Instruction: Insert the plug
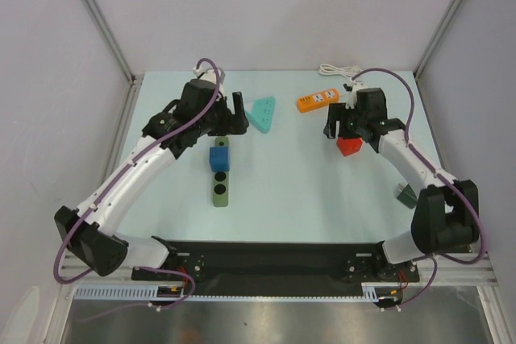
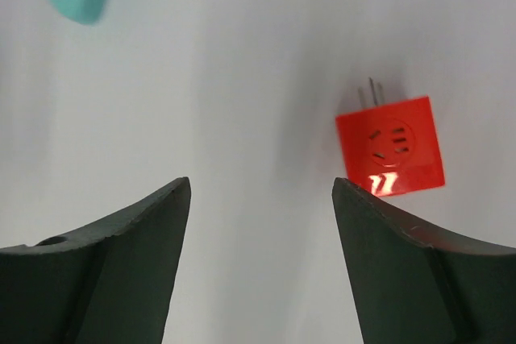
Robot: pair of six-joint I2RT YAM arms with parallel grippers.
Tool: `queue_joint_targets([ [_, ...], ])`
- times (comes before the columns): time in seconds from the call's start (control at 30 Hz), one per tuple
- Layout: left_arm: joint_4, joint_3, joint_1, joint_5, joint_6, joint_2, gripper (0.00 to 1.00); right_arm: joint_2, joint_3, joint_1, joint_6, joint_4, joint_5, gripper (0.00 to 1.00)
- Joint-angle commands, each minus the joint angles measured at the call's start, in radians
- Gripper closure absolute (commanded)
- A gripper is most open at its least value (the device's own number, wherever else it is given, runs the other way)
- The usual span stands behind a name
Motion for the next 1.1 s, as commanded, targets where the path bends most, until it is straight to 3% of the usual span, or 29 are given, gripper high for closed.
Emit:
queue_joint_targets([
  [0.0,0.044,-0.003,-0.010,0.134,0.054,0.012,0.05,0.073,0.088,-0.041,-0.048,-0.085,0.029,0.22],
  [0.1,0.062,-0.032,-0.010,0.164,0.066,0.000,0.05,0.133,0.137,-0.055,-0.108,-0.171,0.109,0.18],
  [0.27,0.101,-0.099,-0.008,0.209,0.058,-0.025,0.07,0.176,0.115,-0.121,-0.177,-0.157,0.075,0.15],
  [0.5,0.118,-0.119,-0.008,0.230,0.038,-0.011,0.08,0.208,-0.006,-0.135,-0.249,0.062,0.079,0.12],
  [0.73,0.127,-0.141,-0.007,0.276,0.015,-0.018,0.10,0.328,-0.033,-0.152,-0.254,0.160,0.020,0.15],
  [0.83,0.125,-0.147,-0.007,0.293,0.008,-0.018,0.11,0.339,-0.036,-0.152,-0.264,0.174,-0.012,0.38],
  [0.87,0.125,-0.148,-0.004,0.298,0.006,-0.020,0.11,0.317,-0.043,-0.150,-0.267,0.183,-0.015,0.58],
  [0.93,0.124,-0.147,0.003,0.307,-0.006,-0.028,0.10,0.279,-0.071,-0.140,-0.267,0.206,0.014,0.78],
  [0.97,0.124,-0.148,0.018,0.333,-0.014,-0.032,0.10,0.227,-0.079,-0.118,-0.272,0.209,0.025,0.93],
  [1.0,0.124,-0.144,0.032,0.368,-0.035,-0.032,0.10,0.193,-0.089,-0.106,-0.289,0.209,0.032,1.00],
  [1.07,0.142,-0.144,0.080,0.512,-0.061,-0.026,0.09,0.123,-0.102,-0.037,-0.315,0.205,0.020,1.00],
])
